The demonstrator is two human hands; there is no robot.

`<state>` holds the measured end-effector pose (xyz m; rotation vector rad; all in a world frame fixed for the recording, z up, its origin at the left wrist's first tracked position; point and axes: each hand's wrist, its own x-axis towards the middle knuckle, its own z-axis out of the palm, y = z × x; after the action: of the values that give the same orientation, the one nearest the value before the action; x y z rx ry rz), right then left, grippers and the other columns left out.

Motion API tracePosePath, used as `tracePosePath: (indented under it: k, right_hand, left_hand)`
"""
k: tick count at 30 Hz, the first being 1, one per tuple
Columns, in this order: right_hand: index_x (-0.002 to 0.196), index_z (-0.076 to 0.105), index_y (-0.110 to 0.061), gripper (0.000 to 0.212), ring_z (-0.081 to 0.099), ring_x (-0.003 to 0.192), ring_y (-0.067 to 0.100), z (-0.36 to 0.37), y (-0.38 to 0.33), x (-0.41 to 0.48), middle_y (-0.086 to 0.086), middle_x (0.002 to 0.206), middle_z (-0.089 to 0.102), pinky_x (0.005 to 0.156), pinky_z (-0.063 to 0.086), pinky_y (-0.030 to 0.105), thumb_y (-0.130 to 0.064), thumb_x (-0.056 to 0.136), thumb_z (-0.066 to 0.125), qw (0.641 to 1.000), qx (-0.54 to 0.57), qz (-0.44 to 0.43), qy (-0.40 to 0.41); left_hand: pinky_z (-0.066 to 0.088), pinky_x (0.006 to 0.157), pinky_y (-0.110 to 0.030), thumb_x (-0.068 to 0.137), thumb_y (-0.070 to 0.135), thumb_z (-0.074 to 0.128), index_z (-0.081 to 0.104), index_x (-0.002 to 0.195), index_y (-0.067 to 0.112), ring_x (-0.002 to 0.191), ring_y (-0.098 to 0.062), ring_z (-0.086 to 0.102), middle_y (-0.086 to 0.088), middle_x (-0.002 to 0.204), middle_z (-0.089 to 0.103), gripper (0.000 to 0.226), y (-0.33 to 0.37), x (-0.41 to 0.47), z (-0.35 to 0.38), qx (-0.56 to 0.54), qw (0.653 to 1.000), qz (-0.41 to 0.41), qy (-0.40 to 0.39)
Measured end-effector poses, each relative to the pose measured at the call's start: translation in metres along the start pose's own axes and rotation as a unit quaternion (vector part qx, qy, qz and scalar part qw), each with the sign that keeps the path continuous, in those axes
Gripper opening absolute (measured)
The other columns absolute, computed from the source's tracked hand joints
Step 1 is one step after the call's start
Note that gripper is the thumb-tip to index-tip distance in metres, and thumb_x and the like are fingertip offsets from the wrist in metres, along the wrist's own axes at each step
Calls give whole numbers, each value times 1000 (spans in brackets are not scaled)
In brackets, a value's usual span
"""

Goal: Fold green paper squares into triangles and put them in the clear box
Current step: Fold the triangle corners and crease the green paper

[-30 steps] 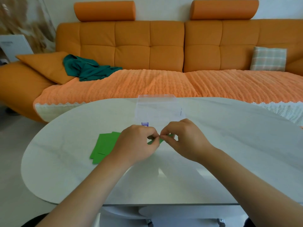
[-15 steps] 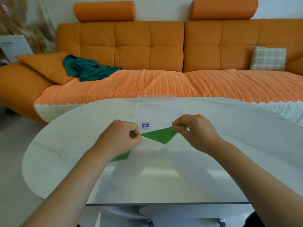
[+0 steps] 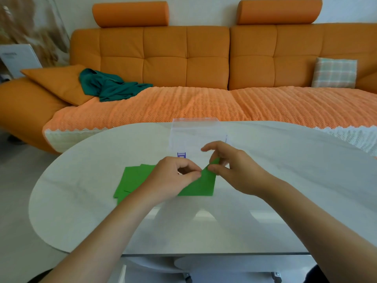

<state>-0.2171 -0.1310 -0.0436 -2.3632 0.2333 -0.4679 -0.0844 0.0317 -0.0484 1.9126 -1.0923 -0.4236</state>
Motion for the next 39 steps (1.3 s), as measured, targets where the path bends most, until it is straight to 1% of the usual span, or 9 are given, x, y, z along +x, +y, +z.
tracePosePath:
  k: [4,7,10,15,22,26,30,34,39]
  right_hand:
    - [135,42,-36,53,61,89,7,6,0,-1,-15,105,59,87,51,32,-17,92,65,996,16,-15,85]
    - [132,48,-32,52,57,100,6,8,-3,-4,-14,118,53,89,49,29,-2,90,53,994,-34,-53,88]
    - [123,57,-28,61,50,117,9,10,-4,-7,-7,128,49,94,46,30,10,75,48,986,-109,-110,59]
    - [113,60,-34,39,48,122,16,13,1,-7,-5,139,45,99,42,36,-19,79,73,974,-189,-126,18]
    - [95,71,-29,10,58,106,15,13,4,-2,-6,124,60,87,49,41,-35,86,70,974,-163,-136,76]
    - [93,71,-31,12,57,108,6,12,3,-3,-12,121,60,91,47,27,-40,87,67,986,-117,-108,56]
    - [88,71,-32,2,59,101,-2,17,2,-1,-19,109,65,86,43,14,-34,88,70,996,-16,6,84]
    - [80,69,-30,9,64,76,9,16,-1,1,-14,77,70,79,55,34,-28,89,71,994,63,73,55]
    - [84,66,-30,7,63,72,17,15,-2,-1,-12,78,69,76,56,44,-28,87,72,994,67,66,49]
  left_hand:
    - [39,65,-27,92,19,64,70,85,22,67,-13,52,-3,76,66,10,-3,3,3,-78,993,-79,39]
    - [34,59,-27,96,23,57,66,88,21,66,-17,50,1,76,64,12,-6,5,5,-114,979,-149,73]
    - [54,77,-35,97,25,54,68,93,18,80,-28,70,-7,86,75,16,-7,7,7,-197,963,-170,63]
    - [59,84,-39,103,9,40,65,106,4,96,-34,72,-19,101,75,25,2,4,10,-354,918,-178,21]
    - [60,84,-36,98,3,51,61,112,3,99,-32,71,-20,105,74,17,-1,4,10,-354,918,-178,14]
    - [60,82,-31,92,0,61,65,114,8,92,-23,73,-13,102,76,24,-3,4,7,-348,924,-157,13]
    - [60,82,-30,92,4,63,69,113,9,96,-24,74,-6,107,76,22,0,1,9,-335,929,-148,-42]
    - [58,85,-36,100,9,45,70,111,8,97,-27,73,-11,105,76,28,2,1,11,-303,939,-146,-71]
    - [59,83,-38,101,21,50,71,106,3,90,-26,75,-12,99,76,28,4,-1,12,-258,957,-121,-47]
